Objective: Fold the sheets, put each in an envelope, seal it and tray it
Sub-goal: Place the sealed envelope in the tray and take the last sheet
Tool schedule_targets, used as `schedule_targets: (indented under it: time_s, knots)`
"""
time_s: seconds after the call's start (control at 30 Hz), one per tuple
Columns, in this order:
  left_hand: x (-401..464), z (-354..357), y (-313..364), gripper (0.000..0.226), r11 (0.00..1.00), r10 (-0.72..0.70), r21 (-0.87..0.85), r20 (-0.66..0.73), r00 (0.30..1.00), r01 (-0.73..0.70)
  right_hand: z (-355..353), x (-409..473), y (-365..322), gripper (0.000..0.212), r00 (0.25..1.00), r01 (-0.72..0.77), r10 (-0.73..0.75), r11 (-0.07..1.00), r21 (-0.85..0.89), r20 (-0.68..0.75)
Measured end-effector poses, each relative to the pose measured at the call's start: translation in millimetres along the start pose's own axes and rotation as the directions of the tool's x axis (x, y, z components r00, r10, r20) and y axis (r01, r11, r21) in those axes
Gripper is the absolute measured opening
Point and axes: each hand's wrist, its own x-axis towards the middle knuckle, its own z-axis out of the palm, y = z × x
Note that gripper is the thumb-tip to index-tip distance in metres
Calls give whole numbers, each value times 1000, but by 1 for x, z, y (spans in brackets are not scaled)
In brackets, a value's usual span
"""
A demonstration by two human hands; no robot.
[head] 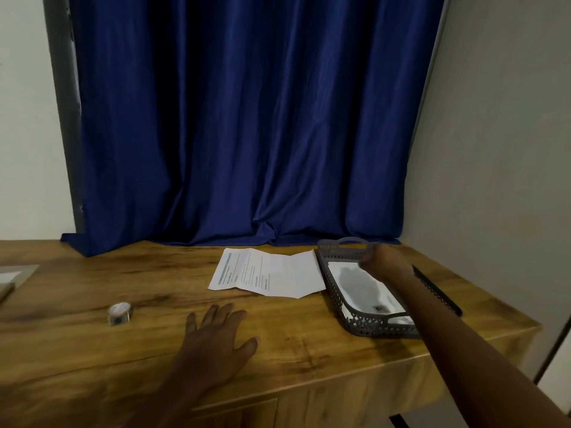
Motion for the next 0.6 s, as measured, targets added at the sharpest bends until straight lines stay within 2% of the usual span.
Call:
schedule_targets:
  time_s: [0.1, 0.17, 0.23, 0.37, 0.47, 0.53, 0.6]
  knots:
    - [0, 0, 0, 73, 1000, 2, -22, -7, 1000, -2, -4, -12, -53, 19, 970, 244, -243, 969, 31, -30]
    - [0, -1, -1, 74, 999, 4, -34, -19, 1000, -4, 0, -33, -95, 23, 950, 299, -311, 913, 277, -1]
    - [0, -4, -2, 78, 999, -4, -51, -26, 1000, 3, 16, -50, -133, 42, 934, 301, -353, 866, 399, 62]
    - [0, -7, -1, 82, 994, -30, -104, -84, 996, 21, 60, -81, -188, 72, 885, 323, -412, 879, 352, 216]
    - [0, -5, -6, 78, 968, -50, -252, -205, 978, -4, 80, -89, -202, 91, 866, 304, -366, 926, 224, 340]
    - [0, -4, -12, 76, 911, -91, -409, -310, 946, -46, 85, -99, -207, 88, 865, 323, -371, 927, 191, 339]
    - [-2, -6, -17, 61, 839, -150, -534, -413, 898, -105, 85, -118, -208, 81, 866, 361, -406, 912, 197, 293]
